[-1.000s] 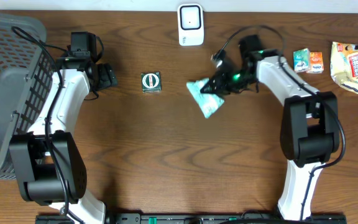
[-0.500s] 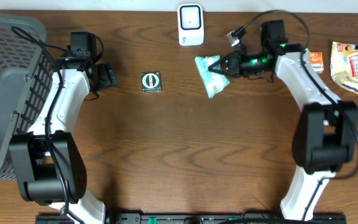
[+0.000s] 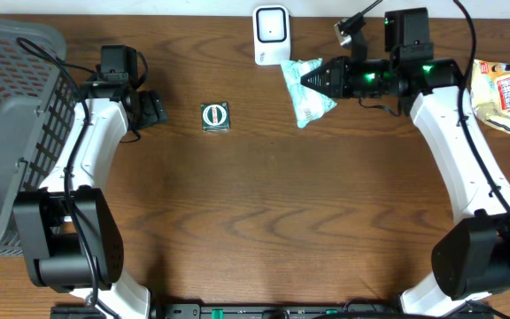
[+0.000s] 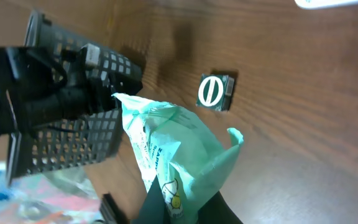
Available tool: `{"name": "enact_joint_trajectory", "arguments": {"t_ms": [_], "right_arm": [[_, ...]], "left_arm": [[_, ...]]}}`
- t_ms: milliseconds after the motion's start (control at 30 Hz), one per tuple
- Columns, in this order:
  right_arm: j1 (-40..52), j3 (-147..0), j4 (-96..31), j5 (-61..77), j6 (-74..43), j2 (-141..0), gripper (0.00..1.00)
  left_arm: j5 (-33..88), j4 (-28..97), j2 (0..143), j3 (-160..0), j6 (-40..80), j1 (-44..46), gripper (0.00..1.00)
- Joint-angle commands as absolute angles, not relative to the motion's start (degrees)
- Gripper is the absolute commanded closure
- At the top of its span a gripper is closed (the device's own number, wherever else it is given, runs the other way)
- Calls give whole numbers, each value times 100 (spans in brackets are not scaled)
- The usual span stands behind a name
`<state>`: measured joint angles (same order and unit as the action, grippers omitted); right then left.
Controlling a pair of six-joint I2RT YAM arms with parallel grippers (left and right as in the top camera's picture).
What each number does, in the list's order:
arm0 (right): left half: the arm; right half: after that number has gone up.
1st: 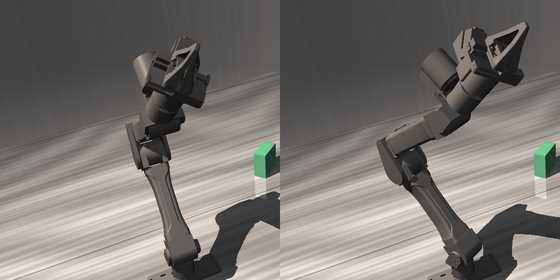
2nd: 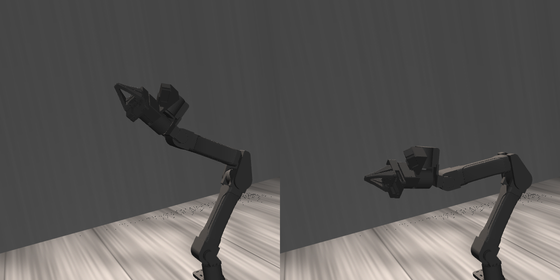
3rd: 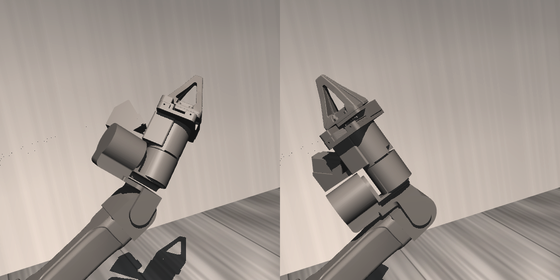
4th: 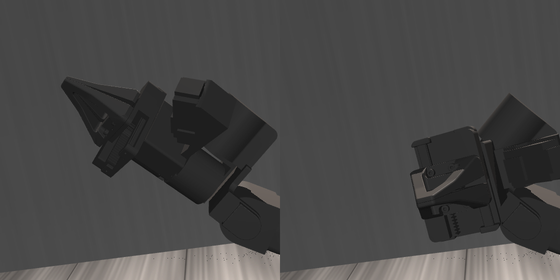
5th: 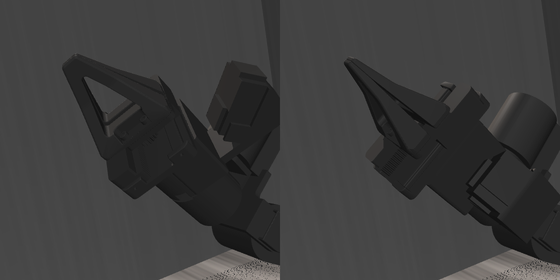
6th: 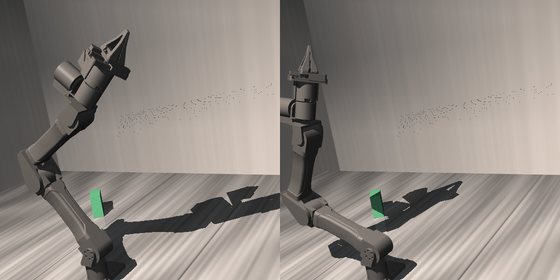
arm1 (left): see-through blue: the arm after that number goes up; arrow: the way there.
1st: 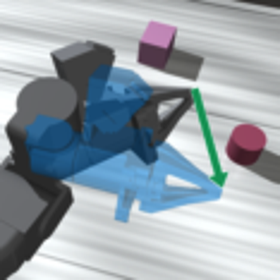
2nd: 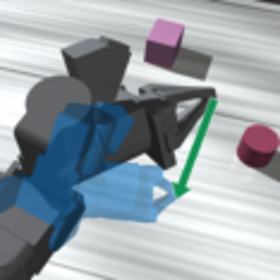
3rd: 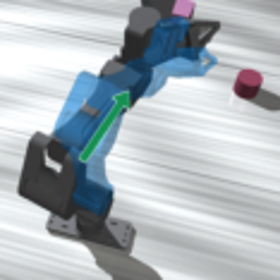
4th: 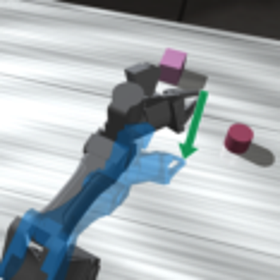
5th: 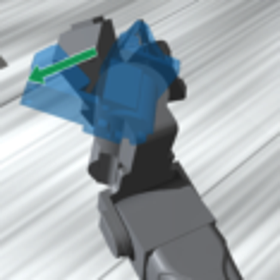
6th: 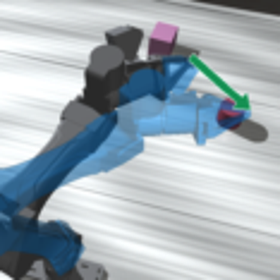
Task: Scan the item barcode
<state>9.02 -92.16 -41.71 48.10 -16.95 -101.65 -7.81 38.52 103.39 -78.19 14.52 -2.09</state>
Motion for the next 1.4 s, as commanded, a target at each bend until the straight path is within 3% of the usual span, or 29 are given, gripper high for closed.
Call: {"name": "enact_joint_trajectory", "arguments": {"t_ms": [0,800,1367], "right_arm": [[989,-9290,-4156,4790,-2248,-10136,99],[1697,-9288,-4381,3758,-2008,-10136,99],[1811,-9288,-4456,3758,-1900,-10136,99]], "left_arm": [[-812,3854,10342,-7787,1376,-209,2],[-814,3852,10342,-7787,1376,-209,3],[-812,3854,10342,-7787,1376,-209,3]]}}
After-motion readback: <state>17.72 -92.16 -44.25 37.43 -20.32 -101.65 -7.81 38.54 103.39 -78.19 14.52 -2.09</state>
